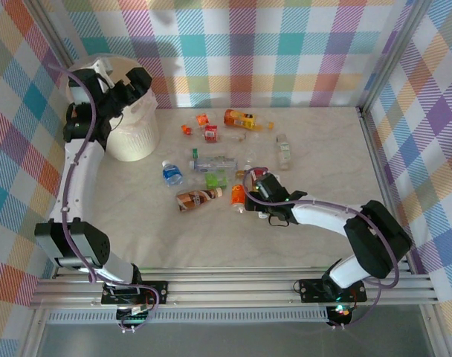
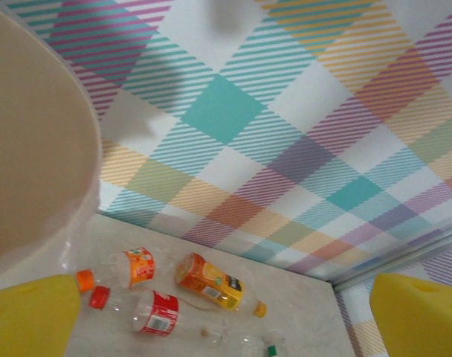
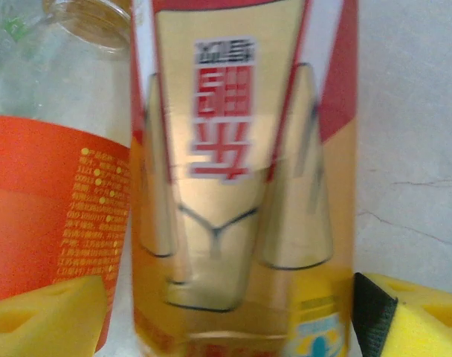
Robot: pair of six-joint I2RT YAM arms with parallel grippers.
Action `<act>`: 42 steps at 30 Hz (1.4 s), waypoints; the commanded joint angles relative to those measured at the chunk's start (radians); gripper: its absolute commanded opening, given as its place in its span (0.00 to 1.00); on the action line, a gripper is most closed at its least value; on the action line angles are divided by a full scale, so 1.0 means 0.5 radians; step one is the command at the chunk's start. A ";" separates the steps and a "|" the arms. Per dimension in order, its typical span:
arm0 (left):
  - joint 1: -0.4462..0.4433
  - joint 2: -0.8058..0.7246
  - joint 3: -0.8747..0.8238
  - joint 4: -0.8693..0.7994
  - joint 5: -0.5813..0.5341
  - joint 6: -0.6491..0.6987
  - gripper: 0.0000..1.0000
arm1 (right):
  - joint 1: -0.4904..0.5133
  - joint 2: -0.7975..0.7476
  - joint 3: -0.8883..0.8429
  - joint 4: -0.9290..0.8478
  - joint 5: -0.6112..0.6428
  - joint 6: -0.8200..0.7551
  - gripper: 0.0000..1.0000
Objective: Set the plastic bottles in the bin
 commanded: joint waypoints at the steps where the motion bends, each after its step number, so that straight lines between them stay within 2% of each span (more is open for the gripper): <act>1: -0.067 -0.106 -0.091 0.091 0.048 -0.034 1.00 | 0.007 0.051 0.024 0.092 0.076 -0.045 0.83; 10: -0.353 -0.246 -0.323 0.081 0.027 -0.030 1.00 | 0.006 0.092 -0.043 0.208 0.199 -0.137 0.77; 16: -0.526 -0.273 -0.425 0.059 -0.023 0.008 1.00 | 0.006 0.017 -0.113 0.261 0.229 -0.211 0.66; 28: -0.684 -0.187 -0.442 -0.004 -0.072 0.018 1.00 | 0.006 -0.289 -0.173 0.228 0.227 -0.326 0.51; 30: -0.717 -0.185 -0.456 -0.012 -0.094 0.006 1.00 | 0.006 -0.387 -0.175 0.241 0.187 -0.366 0.50; 35: -0.838 -0.161 -0.550 0.010 -0.073 -0.048 1.00 | 0.006 -0.638 -0.316 0.614 -0.047 -0.647 0.47; 42: -0.999 -0.139 -0.696 0.044 -0.035 -0.133 1.00 | 0.005 -0.663 -0.253 0.800 -0.374 -0.837 0.45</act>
